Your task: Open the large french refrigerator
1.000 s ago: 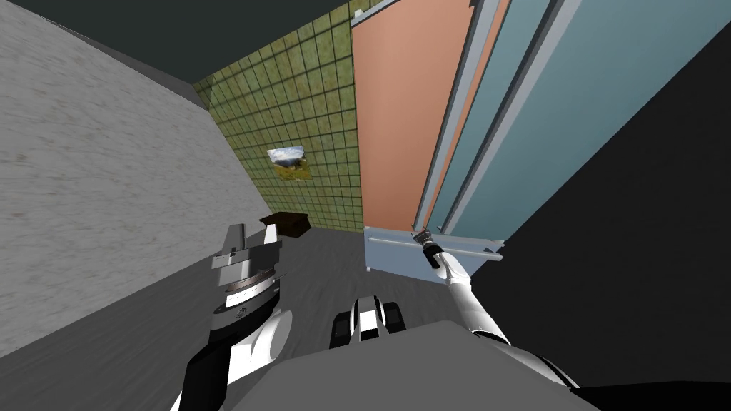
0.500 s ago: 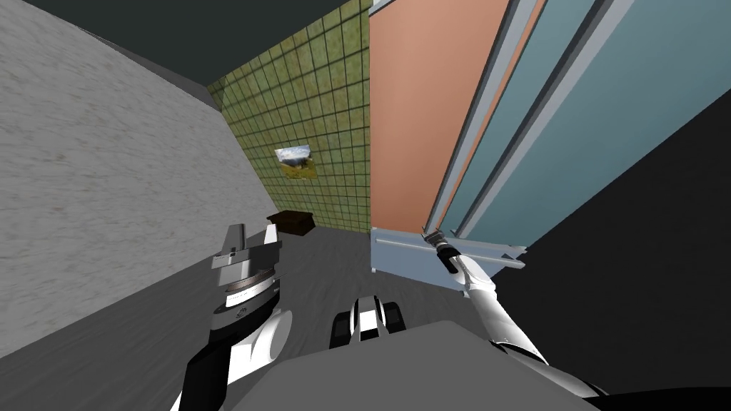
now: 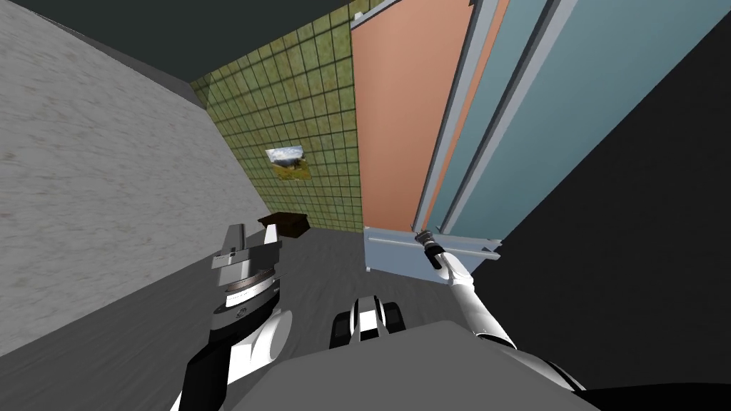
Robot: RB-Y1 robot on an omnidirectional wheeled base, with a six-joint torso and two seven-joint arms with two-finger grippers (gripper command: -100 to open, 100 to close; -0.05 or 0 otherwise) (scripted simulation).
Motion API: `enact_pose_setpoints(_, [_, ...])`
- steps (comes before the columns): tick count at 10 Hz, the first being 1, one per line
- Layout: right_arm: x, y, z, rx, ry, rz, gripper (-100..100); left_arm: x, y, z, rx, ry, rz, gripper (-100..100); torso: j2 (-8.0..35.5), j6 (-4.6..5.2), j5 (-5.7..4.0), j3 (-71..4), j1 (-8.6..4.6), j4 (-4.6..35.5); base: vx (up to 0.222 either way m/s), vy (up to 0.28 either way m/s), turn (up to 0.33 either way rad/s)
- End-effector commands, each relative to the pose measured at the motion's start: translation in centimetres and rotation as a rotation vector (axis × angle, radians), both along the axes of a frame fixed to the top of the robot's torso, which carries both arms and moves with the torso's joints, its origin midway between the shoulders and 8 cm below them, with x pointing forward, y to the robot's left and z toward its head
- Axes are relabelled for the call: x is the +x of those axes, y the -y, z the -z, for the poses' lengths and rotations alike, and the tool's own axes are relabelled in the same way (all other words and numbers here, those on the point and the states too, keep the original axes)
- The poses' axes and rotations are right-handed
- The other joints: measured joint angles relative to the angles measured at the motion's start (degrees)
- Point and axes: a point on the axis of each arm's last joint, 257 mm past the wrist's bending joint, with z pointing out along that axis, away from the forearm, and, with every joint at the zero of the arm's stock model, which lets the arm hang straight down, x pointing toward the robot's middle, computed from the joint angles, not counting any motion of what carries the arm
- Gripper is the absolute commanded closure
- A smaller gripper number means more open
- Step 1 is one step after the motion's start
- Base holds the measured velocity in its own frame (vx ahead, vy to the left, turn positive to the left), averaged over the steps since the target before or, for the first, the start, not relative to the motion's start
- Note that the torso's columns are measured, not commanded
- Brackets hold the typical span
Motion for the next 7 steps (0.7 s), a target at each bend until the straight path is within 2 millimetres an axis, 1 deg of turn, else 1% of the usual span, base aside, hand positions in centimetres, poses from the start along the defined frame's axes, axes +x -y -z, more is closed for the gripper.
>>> enact_pose_setpoints(1, [2.1, -4.1, 0.6, 0.001, -0.006, -0.019, 100, 0.0, 0.0, 0.0, 0.000, 0.000, 0.000, 0, 0.12, 0.09, 0.05, 0.06, -0.02, 0.08, -0.048, -0.121, -0.060])
enact_pose_setpoints(3, [4.2, -9.2, 0.3, -0.003, 0.001, -0.050, 100, 0.0, 0.0, 0.0, 0.000, 0.000, 0.000, 0, 0.12, 0.04, 0.09, 0.07, 0.23, 0.05, -0.055, -0.128, -0.125])
enact_pose_setpoints(4, [4.3, -9.8, 0.6, 0.000, -0.006, -0.048, 100, 0.0, 0.0, 0.0, 0.000, 0.000, 0.000, 0, 0.27, -0.03, 0.05, 0.15, 0.11, 0.10, -0.057, -0.116, -0.038])
enact_pose_setpoints(5, [4.3, -9.8, 0.6, 0.000, -0.006, -0.048, 100, 0.0, 0.0, 0.0, 0.000, 0.000, 0.000, 0, 0.19, 0.00, 0.04, 0.13, 0.16, 0.07, -0.009, -0.045, 0.023])
enact_pose_setpoints(6, [5.2, -12.1, 0.2, 0.002, 0.002, -0.058, 100, 0.0, 0.0, 0.0, 0.000, 0.000, 0.000, 0, 0.06, 0.03, 0.10, 0.04, 0.29, 0.06, -0.010, -0.077, -0.122])
enact_pose_setpoints(7, [6.2, -15.2, -0.1, -0.006, 0.003, -0.079, 100, 0.0, 0.0, 0.0, 0.000, 0.000, 0.000, 0, 0.13, -0.01, 0.14, 0.06, 0.19, 0.16, -0.040, -0.152, -0.157])
